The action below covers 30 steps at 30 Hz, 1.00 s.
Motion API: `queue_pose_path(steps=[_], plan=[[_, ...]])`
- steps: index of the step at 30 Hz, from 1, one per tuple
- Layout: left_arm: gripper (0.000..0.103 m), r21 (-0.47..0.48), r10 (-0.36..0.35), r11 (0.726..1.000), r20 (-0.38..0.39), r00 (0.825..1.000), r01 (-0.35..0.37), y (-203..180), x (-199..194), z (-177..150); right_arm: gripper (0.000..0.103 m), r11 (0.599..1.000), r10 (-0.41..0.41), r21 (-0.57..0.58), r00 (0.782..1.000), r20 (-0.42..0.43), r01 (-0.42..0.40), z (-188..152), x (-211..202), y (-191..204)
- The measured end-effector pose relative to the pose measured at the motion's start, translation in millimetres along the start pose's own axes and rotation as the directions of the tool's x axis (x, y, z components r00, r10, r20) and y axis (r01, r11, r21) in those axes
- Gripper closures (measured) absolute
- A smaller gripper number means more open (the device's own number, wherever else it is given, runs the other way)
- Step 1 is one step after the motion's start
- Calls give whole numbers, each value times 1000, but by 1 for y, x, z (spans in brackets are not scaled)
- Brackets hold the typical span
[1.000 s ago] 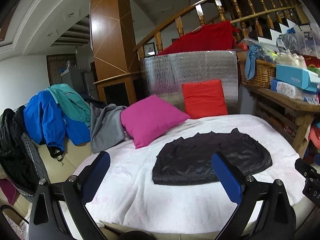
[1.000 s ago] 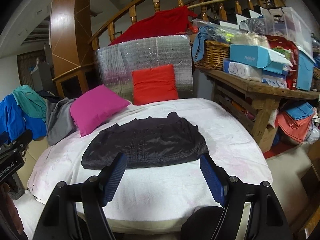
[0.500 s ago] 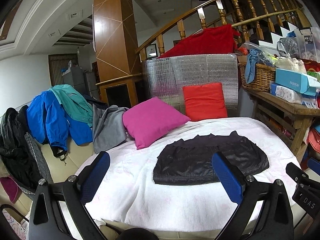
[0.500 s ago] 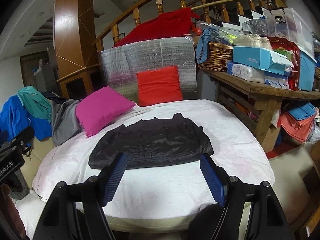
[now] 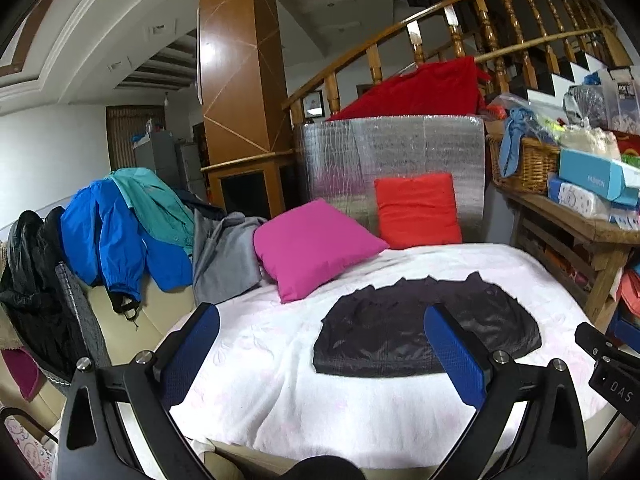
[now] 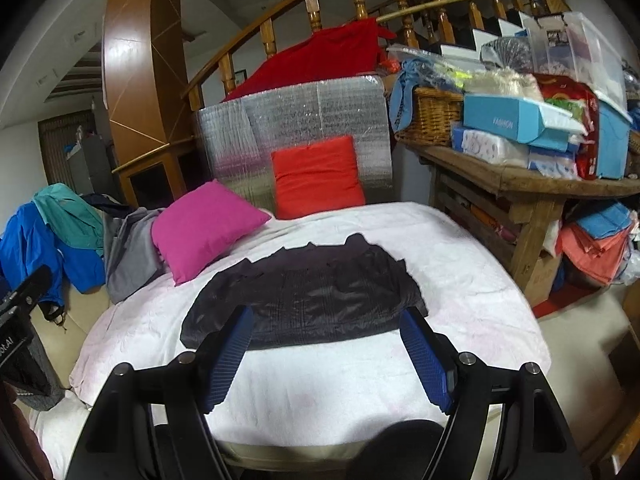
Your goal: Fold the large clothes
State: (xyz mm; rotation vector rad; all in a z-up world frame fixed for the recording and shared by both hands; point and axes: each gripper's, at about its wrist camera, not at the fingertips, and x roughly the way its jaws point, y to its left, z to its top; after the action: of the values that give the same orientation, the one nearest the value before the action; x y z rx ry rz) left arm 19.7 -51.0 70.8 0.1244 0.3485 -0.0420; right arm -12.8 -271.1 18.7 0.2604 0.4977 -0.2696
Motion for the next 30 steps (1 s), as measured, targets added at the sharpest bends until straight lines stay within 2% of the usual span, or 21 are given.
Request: queue_pose_path(steps=[9, 21, 30], plan=[[1, -21, 38, 999, -8, 999, -39, 14, 0, -8, 24, 999, 26, -21, 1000, -4, -26, -9, 2, 14], [1, -54, 46, 997, -2, 999, -46, 34, -8, -9, 24, 998, 45, -53, 998, 44, -43, -4, -17, 30], [1, -57, 49, 997, -4, 999, -49, 36, -10, -10, 24, 998, 57, -41, 998, 36, -55, -7, -19, 33]])
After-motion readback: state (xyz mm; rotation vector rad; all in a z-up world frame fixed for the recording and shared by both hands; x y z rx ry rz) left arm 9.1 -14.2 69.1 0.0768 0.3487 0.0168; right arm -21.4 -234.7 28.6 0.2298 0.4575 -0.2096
